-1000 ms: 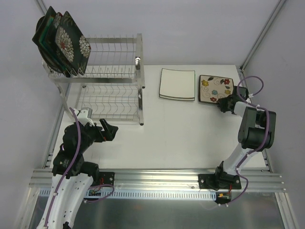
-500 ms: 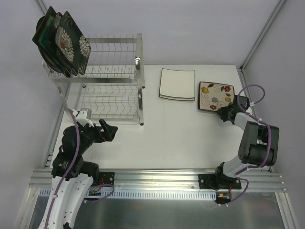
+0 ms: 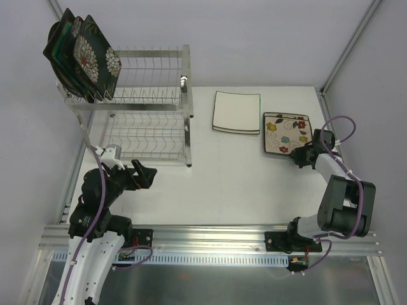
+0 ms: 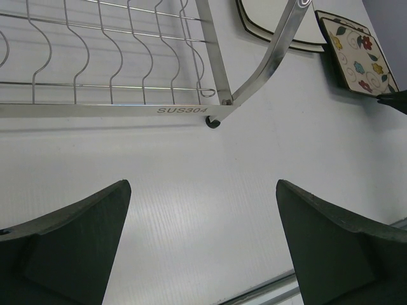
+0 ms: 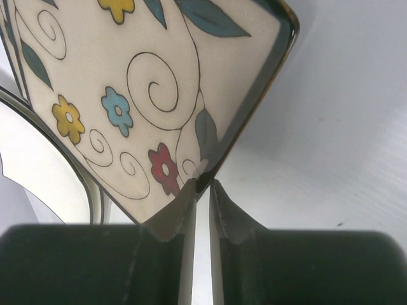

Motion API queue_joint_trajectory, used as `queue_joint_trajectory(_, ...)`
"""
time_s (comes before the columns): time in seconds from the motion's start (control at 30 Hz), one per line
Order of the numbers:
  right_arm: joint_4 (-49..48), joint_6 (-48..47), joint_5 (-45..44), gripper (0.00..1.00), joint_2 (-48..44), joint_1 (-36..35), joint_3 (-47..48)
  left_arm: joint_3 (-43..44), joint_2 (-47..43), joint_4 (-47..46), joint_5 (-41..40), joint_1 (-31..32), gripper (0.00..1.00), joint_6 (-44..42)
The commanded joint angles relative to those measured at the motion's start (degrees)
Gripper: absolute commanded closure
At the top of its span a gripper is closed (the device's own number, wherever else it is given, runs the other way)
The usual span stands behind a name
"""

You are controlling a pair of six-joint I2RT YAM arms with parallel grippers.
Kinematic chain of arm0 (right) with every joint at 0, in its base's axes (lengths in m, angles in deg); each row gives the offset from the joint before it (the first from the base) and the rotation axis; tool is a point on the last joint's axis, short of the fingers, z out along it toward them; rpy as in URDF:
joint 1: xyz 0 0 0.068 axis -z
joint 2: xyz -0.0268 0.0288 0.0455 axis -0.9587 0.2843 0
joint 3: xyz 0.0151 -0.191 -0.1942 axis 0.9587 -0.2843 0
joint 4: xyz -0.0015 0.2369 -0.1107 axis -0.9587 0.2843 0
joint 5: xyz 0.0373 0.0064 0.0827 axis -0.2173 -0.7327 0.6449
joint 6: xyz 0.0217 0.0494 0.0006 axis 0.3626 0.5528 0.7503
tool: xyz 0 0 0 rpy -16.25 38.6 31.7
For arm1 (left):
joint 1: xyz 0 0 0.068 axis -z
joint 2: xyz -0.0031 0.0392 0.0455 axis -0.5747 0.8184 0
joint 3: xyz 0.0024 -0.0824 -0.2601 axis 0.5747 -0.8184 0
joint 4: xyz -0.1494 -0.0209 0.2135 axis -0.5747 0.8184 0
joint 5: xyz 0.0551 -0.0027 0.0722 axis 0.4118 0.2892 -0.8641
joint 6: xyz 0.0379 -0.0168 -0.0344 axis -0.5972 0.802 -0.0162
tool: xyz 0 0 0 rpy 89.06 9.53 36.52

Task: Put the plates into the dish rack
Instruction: Grab a plate with the right arm

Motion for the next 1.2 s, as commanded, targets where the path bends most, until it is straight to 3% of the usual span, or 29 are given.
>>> queue_joint_trajectory(0.0,4.1,-1.1,0.6,0.92,-4.2,0.2,2.6,-0.5,-0.8,-1.5,0.1,-0.2,0.01,-0.9)
queue_joint_trajectory(0.47,10.6,-1.7,-1.4,0.92,-11.4,0.4,-0.2,-0.4,-0.3,-1.5,0.5,-0.2,0.01,-1.0)
queue_joint_trajectory(0.83,8.4,-1.3,-1.2,0.83,-10.9,0.4,-3.8,-0.4,0.0,-1.5,0.6,-0.1,0.01,-1.0)
queue_joint_trajectory(1.03,8.2,-1.4,-1.8,0.63,-12.4,0.4,-3.7,-0.4,0.1,-1.5,0.8,-0.1,0.01,-1.0)
queue_joint_trajectory(1.17,6.4,-2.1,-1.8,0.43,-14.1,0.5,-4.6,-0.4,0.2,-1.5,0.6,-0.1,0.01,-1.0)
